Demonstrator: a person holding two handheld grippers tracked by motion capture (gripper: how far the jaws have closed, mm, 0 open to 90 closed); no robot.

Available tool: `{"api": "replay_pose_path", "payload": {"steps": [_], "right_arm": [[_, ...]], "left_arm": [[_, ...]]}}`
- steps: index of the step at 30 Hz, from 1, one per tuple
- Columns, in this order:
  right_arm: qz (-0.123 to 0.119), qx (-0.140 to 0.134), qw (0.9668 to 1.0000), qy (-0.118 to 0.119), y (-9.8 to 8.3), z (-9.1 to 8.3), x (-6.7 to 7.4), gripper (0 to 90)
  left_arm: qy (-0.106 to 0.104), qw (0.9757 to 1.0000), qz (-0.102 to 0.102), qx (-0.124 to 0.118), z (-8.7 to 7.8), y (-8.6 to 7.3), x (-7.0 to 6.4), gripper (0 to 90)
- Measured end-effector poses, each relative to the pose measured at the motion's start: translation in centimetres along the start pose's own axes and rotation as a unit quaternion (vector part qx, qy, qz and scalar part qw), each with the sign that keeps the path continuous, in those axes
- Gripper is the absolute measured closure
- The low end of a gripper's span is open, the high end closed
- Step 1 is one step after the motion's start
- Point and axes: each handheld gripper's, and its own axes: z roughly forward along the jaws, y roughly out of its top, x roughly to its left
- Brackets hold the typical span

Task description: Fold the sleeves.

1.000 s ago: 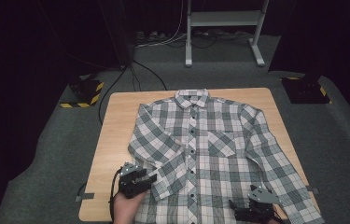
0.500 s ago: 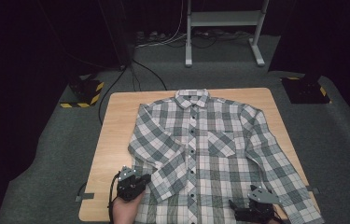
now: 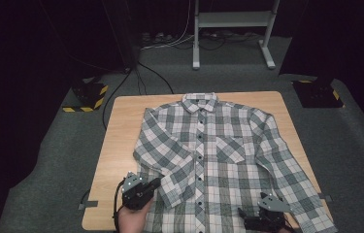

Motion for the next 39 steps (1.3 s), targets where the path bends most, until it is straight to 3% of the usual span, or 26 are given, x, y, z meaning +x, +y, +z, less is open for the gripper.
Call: {"api": "replay_pose_path", "payload": {"steps": [7, 13, 28, 39], "right_arm": [[0.0, 0.0, 1.0, 0.0, 0.0, 0.0, 0.0, 0.0], [0.0, 0.0, 1.0, 0.0, 0.0, 0.0, 0.0, 0.0], [0.0, -0.001, 1.0, 0.0, 0.0, 0.0, 0.0, 0.0], [0.0, -0.002, 1.0, 0.0, 0.0, 0.0, 0.0, 0.0]], "left_arm": [[-0.033, 0.9993, 0.009, -0.014, 0.1, 1.2, -1.9, 88.5], [-0.061, 0.9975, 0.032, -0.016, 0.5, 2.2, -4.0, 88.4], [-0.117, 0.9907, 0.068, -0.015, 2.8, 3.4, -8.7, 88.4], [-0.142, 0.9855, 0.093, -0.007, 4.8, 4.5, -11.6, 88.3]]}}
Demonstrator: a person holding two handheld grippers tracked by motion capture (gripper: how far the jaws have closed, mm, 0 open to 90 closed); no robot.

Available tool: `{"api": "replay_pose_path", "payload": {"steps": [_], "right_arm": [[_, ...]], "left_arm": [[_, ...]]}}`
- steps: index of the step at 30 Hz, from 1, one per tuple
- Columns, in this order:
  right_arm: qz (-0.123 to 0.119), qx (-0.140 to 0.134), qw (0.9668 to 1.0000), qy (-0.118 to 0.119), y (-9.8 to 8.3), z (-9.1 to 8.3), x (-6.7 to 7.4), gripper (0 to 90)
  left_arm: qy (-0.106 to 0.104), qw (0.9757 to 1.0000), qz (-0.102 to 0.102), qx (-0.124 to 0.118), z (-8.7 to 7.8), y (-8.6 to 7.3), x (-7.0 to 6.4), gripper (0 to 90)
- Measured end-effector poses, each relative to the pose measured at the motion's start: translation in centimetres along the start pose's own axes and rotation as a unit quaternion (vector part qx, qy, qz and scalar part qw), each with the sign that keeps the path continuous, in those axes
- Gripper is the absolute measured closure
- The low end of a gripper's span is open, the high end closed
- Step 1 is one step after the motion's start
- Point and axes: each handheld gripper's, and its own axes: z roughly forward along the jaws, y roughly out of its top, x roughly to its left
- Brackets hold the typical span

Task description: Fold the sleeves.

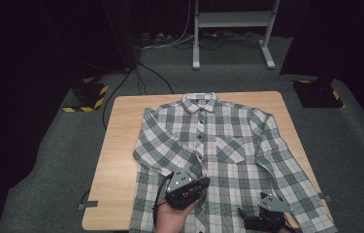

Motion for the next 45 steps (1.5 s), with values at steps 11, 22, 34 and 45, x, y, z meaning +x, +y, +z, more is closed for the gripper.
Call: {"api": "replay_pose_path", "payload": {"steps": [11, 22, 34, 45], "right_arm": [[0.0, 0.0, 1.0, 0.0, 0.0, 0.0, 0.0, 0.0], [0.0, 0.002, 1.0, 0.001, 0.0, 0.0, 0.0, 0.0], [-0.001, 0.001, 1.0, 0.001, 0.0, 0.0, 0.0, 0.0], [-0.001, 0.0, 1.0, 0.001, 0.0, 0.0, 0.0, 0.0]], "left_arm": [[-0.014, 0.9995, 0.022, 0.019, 3.3, 0.9, -1.0, 88.2], [-0.011, 0.9989, 0.02, 0.042, 5.6, 0.7, -0.9, 87.8], [-0.016, 0.9974, 0.015, 0.069, 8.9, -0.1, -0.8, 86.9], [-0.022, 0.9959, 0.025, 0.084, 11.0, -0.5, -1.1, 77.2]]}}
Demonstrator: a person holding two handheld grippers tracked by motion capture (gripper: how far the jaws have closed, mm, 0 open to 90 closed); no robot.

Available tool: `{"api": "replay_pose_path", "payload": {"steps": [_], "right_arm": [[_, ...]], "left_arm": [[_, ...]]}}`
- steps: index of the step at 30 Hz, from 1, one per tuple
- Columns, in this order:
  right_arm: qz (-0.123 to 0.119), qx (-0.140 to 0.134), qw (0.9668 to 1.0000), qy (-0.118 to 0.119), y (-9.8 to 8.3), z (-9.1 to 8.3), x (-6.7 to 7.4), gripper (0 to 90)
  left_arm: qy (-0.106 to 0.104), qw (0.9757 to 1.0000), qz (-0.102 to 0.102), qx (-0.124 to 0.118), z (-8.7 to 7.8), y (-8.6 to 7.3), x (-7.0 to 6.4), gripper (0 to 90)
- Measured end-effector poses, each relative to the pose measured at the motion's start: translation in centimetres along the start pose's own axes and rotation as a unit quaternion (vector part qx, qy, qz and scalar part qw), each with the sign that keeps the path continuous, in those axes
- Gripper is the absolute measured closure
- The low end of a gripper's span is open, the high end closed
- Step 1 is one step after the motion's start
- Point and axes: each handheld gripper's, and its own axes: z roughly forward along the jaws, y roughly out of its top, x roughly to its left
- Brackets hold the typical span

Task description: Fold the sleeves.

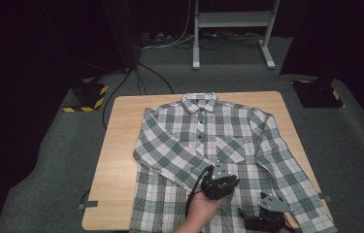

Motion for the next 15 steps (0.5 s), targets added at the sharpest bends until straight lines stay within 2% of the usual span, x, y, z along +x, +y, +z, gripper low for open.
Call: {"api": "replay_pose_path", "payload": {"steps": [3, 5, 10, 15], "right_arm": [[0.0, 0.0, 1.0, 0.0, 0.0, 0.0, 0.0, 0.0], [0.0, 0.0, 1.0, 0.0, 0.0, 0.0, 0.0, 0.0], [0.0, 0.0, 1.0, 0.001, 0.0, 0.0, 0.0, 0.0], [0.001, 0.0, 1.0, 0.001, 0.0, 0.0, 0.0, 0.0]], "left_arm": [[0.0, 1.0, -0.005, 0.001, 0.3, 0.0, 0.1, 70.9], [-0.003, 1.0, -0.007, 0.003, 0.4, 0.1, 0.1, 62.3], [0.005, 1.0, -0.002, -0.008, -0.3, 0.3, 0.1, 42.4], [0.009, 0.9998, -0.004, -0.014, -1.3, 0.2, 0.7, 34.7]]}}
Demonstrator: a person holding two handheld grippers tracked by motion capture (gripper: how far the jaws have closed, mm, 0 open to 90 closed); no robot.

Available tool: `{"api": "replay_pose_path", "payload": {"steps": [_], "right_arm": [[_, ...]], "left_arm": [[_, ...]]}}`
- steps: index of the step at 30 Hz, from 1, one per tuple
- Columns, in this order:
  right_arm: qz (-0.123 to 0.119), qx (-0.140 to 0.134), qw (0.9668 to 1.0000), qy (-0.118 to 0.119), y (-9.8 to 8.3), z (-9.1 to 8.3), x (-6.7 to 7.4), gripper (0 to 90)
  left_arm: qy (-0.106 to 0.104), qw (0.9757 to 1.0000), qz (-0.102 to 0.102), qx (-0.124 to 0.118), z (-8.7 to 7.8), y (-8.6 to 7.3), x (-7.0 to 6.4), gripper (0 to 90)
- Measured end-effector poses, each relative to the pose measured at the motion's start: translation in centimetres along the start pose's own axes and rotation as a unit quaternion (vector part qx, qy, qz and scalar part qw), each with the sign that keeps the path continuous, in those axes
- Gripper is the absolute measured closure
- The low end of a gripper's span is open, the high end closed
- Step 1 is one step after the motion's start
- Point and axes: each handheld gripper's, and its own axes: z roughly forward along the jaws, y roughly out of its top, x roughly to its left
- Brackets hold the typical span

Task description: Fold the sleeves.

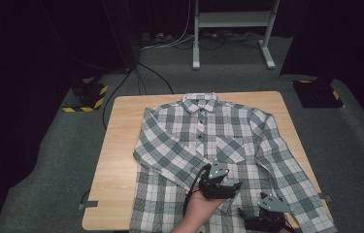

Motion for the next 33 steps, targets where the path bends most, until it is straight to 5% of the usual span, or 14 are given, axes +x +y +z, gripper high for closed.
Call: {"api": "replay_pose_path", "payload": {"steps": [8, 15, 33], "right_arm": [[-0.001, 0.0, 1.0, 0.001, 0.0, 0.0, 0.0, 0.0], [-0.001, 0.0, 1.0, 0.0, 0.0, 0.0, 0.0, 0.0], [0.0, 0.0, 1.0, 0.0, 0.0, 0.0, 0.0, 0.0]], "left_arm": [[0.024, 0.9997, 0.005, 0.001, -1.7, -0.3, 1.7, 32.4], [0.053, 0.9985, -0.015, -0.004, -3.8, -1.2, 4.1, 31.9], [0.125, 0.9906, -0.056, -0.005, -9.4, -5.0, 9.0, 27.5]]}}
